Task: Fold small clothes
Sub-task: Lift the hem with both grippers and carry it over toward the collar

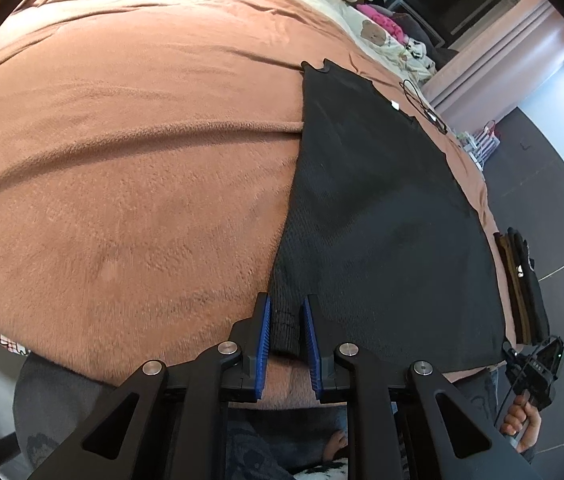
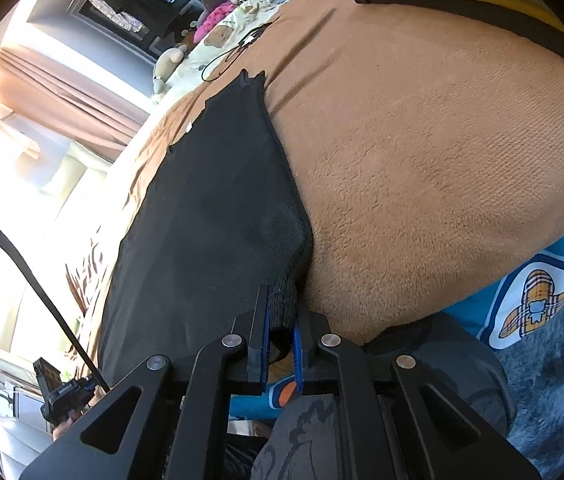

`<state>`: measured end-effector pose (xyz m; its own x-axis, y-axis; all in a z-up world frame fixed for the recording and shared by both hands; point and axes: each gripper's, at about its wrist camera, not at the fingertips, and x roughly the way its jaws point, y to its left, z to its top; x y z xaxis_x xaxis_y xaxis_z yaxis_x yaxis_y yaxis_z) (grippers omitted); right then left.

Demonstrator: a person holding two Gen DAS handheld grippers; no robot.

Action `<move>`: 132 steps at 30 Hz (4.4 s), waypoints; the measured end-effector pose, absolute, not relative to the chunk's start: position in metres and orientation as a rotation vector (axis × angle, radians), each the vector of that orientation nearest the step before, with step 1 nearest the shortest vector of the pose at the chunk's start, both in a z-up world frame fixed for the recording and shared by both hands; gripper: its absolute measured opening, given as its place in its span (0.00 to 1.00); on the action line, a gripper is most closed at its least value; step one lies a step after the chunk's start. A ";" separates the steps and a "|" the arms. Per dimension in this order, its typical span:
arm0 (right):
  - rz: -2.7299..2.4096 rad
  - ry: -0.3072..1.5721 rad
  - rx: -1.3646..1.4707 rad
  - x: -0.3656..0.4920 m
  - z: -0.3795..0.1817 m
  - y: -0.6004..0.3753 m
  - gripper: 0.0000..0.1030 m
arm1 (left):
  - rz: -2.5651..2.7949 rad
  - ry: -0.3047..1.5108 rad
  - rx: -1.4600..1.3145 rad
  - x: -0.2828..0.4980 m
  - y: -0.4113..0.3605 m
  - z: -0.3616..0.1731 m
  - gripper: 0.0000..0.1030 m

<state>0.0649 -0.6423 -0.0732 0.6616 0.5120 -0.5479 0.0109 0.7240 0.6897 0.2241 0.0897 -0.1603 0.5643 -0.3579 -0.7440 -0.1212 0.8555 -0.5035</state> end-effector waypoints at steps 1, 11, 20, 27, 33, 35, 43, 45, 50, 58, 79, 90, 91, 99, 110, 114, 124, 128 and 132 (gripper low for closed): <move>0.313 0.808 0.718 0.065 -0.074 -0.642 0.06 | -0.150 0.972 -0.549 0.224 0.090 -0.161 0.18; 0.292 0.768 0.673 0.056 -0.060 -0.639 0.01 | -0.116 0.943 -0.551 0.221 0.090 -0.149 0.04; 0.327 0.687 0.644 0.033 -0.029 -0.633 0.00 | -0.148 0.851 -0.569 0.202 0.091 -0.107 0.04; 0.362 0.635 0.640 0.011 -0.009 -0.641 0.00 | -0.171 0.794 -0.589 0.178 0.095 -0.079 0.04; 0.392 0.595 0.637 -0.013 -0.005 -0.650 0.00 | -0.187 0.742 -0.607 0.152 0.101 -0.061 0.04; 0.399 0.583 0.635 -0.019 -0.003 -0.653 0.00 | -0.194 0.721 -0.615 0.142 0.103 -0.054 0.04; 0.433 0.531 0.629 -0.044 -0.003 -0.663 0.00 | -0.211 0.652 -0.622 0.102 0.102 -0.030 0.04; 0.442 0.521 0.629 -0.051 -0.004 -0.665 0.00 | -0.213 0.638 -0.629 0.095 0.104 -0.026 0.04; 0.460 0.495 0.625 -0.060 -0.002 -0.671 0.00 | -0.221 0.596 -0.641 0.073 0.108 -0.012 0.04; 0.485 0.464 0.621 -0.070 -0.009 -0.678 0.00 | -0.233 0.559 -0.635 0.056 0.105 0.002 0.04; 0.434 0.520 0.632 0.039 -0.001 -0.661 0.00 | -0.212 0.643 -0.605 0.166 0.096 0.000 0.04; 0.416 0.553 0.625 0.108 0.010 -0.641 0.00 | -0.180 0.679 -0.609 0.244 0.100 0.004 0.04; 0.416 0.555 0.623 0.112 0.011 -0.641 0.00 | -0.175 0.680 -0.605 0.251 0.100 0.005 0.04; 0.401 0.577 0.622 0.165 0.022 -0.629 0.00 | -0.147 0.705 -0.619 0.300 0.103 0.005 0.04; 0.359 0.644 0.617 0.221 0.020 -0.616 0.00 | -0.112 0.775 -0.621 0.364 0.105 -0.014 0.04; 0.341 0.676 0.608 0.244 0.023 -0.605 0.00 | -0.099 0.802 -0.621 0.387 0.106 -0.024 0.04; 0.283 0.758 0.579 0.294 0.017 -0.586 0.00 | -0.077 0.888 -0.618 0.440 0.108 -0.057 0.04; 0.265 0.790 0.564 0.313 0.013 -0.579 0.00 | -0.067 0.918 -0.613 0.457 0.107 -0.070 0.04; 0.250 0.817 0.550 0.332 0.011 -0.572 0.00 | -0.053 0.944 -0.593 0.475 0.105 -0.080 0.04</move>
<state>0.3318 -0.5716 0.0109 0.6655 0.4154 -0.6201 -0.0036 0.8325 0.5539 0.4750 0.1046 -0.0798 0.5972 -0.2951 -0.7458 -0.2094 0.8402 -0.5002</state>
